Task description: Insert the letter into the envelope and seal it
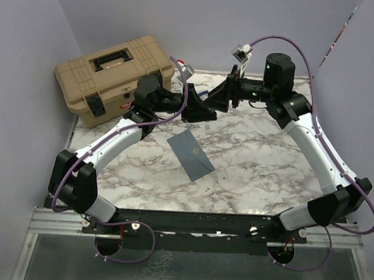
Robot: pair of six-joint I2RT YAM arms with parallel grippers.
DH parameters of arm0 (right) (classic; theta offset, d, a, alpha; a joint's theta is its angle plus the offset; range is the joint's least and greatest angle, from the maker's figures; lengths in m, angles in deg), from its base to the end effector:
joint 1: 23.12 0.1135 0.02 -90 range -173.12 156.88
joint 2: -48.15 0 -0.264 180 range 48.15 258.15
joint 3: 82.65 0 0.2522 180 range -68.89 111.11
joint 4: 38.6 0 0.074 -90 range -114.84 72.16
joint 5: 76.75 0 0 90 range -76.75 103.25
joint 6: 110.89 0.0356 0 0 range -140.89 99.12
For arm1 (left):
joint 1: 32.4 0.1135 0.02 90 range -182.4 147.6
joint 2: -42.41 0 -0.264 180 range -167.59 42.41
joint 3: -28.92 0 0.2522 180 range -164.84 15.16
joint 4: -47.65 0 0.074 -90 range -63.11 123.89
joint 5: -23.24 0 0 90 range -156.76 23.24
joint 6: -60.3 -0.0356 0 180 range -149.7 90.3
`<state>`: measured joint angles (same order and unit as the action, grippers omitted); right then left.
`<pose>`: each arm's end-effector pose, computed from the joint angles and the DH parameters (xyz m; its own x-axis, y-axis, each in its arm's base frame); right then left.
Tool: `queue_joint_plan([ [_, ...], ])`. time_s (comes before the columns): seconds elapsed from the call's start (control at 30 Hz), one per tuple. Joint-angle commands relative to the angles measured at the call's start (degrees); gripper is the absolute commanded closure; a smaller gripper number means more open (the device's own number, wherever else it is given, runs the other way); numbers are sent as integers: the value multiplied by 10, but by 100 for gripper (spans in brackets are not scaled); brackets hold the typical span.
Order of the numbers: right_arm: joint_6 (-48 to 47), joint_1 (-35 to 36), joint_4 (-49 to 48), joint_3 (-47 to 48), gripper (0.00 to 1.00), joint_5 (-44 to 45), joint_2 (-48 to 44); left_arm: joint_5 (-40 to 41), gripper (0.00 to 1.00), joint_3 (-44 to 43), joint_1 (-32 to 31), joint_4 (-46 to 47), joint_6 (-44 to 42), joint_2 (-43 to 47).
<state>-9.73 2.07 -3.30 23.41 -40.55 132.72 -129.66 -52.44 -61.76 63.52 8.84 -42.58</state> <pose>0.2791 0.1630 0.4460 -0.3978 -0.0608 -0.9154 -0.9005 0.2168 0.3769 0.2780 -0.1928 0.3797 -0.4671 -0.0629 -0.8820 0.8829 -0.0878 -0.4613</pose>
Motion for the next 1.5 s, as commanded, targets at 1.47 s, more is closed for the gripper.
queue_joint_plan([
  [1.47, 232, 14, -2, -139, 32, 182, 37, 168, 100, 63, 1, -207, -110, -24],
])
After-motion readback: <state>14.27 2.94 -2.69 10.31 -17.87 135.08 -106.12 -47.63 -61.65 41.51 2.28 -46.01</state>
